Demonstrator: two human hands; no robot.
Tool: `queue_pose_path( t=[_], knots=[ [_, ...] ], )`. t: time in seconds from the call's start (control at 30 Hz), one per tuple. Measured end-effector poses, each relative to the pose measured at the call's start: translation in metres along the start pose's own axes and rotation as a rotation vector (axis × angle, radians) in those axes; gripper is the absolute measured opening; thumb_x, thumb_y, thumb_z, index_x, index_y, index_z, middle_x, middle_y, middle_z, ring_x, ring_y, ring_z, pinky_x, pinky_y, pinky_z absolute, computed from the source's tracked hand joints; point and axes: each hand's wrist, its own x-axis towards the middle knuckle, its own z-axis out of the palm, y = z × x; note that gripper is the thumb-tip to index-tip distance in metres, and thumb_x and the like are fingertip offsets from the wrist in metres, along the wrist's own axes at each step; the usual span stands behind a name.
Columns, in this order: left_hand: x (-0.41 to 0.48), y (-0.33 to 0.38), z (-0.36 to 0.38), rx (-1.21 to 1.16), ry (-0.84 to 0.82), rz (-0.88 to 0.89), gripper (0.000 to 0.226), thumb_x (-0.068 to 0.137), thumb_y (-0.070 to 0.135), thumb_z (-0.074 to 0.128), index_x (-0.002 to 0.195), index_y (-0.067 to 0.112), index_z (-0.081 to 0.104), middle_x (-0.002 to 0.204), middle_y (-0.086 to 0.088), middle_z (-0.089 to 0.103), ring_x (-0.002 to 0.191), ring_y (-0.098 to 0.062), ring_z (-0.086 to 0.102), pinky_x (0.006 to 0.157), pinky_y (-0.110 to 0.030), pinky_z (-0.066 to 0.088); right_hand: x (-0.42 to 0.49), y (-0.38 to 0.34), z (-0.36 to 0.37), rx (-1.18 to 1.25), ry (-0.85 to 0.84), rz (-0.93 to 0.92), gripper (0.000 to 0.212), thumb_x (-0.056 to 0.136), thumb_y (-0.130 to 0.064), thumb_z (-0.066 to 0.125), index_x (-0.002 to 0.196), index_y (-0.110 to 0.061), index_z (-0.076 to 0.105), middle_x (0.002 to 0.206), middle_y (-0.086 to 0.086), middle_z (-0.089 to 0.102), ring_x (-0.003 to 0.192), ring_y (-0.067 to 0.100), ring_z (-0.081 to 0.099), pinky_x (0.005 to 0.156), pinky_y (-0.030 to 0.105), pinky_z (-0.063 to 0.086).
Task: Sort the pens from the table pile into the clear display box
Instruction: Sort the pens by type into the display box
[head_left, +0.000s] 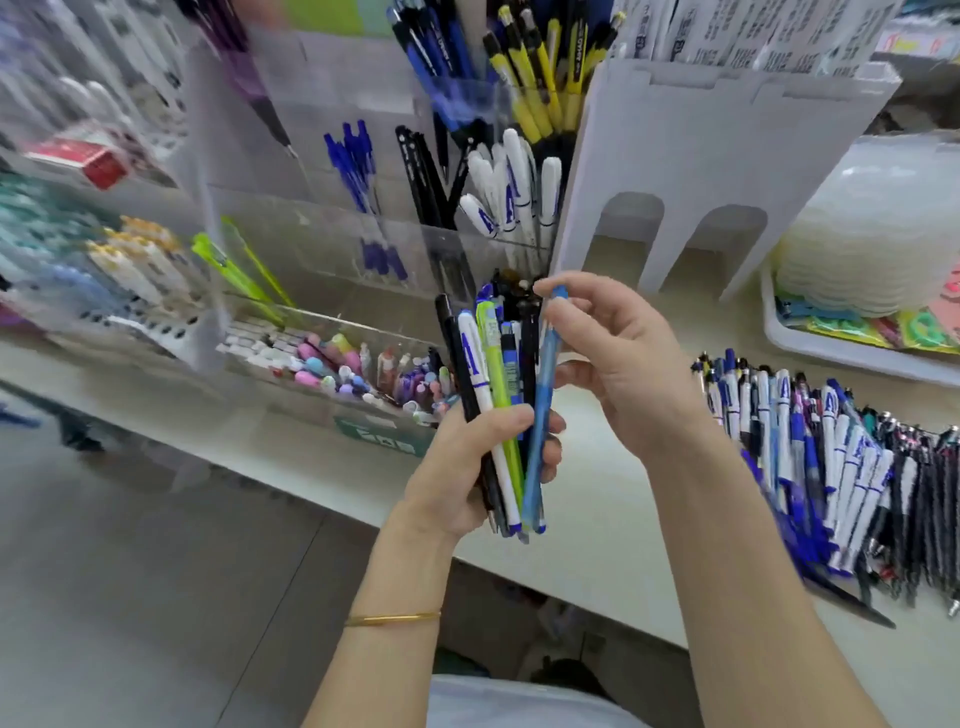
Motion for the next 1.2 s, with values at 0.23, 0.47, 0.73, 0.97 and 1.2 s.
queue_pose_path(
  t=[0.23,0.47,0.73,0.97,1.2],
  knots=[
    [-0.013,0.05,-0.062,0.002,-0.035,0.013,0.033,0.066,0.008,0.066,0.097,0.005,0.057,0.072,-0.006,0.061,0.059,-0.016,0.059,0.051,-0.027,0.049,0.011,-0.009,0.076,0.157,0.275,-0.15,0.012,0.103,-0.011,0.035,0.103,-0.014,0.046,0.065,0.001,0.043,0.045,0.013,0.04,0.041,0.024,0.041],
    [-0.032,0.112,-0.138,-0.03,-0.345,-0.175,0.031,0.065,0.01,0.059,0.095,0.007,0.05,0.069,0.002,0.056,0.055,-0.008,0.052,0.052,-0.022,0.047,0.032,0.01,0.164,-0.333,0.264,-0.039,0.01,0.092,-0.014,0.057,0.09,-0.022,0.061,0.053,-0.017,0.045,0.041,0.0,0.038,0.041,0.012,0.029],
    [-0.035,0.153,-0.186,-0.133,-0.58,-0.319,0.037,0.072,0.005,0.042,0.104,0.01,0.06,0.082,0.0,0.058,0.063,-0.01,0.056,0.06,-0.023,0.048,0.044,0.007,0.219,-0.283,0.181,0.036,0.008,0.092,-0.012,0.059,0.095,-0.006,0.063,0.044,-0.016,0.048,0.033,0.003,0.036,0.036,0.014,0.028],
    [-0.027,0.167,-0.191,0.096,-0.602,-0.22,0.036,0.07,0.004,0.05,0.102,0.011,0.064,0.077,-0.003,0.056,0.058,-0.014,0.051,0.057,-0.028,0.045,0.058,-0.009,0.223,-0.351,0.148,0.026,0.014,0.09,-0.015,0.062,0.096,-0.004,0.069,0.045,-0.017,0.048,0.035,0.002,0.042,0.038,0.009,0.03],
    [-0.014,0.181,-0.187,0.313,-0.548,-0.176,0.029,0.07,0.001,0.054,0.098,0.006,0.058,0.073,-0.01,0.055,0.056,-0.02,0.051,0.056,-0.03,0.045,0.077,-0.032,0.212,-0.542,-0.058,0.089,0.025,0.089,-0.026,0.064,0.09,-0.001,0.068,0.039,-0.016,0.045,0.033,-0.001,0.043,0.036,0.007,0.029]
  ],
)
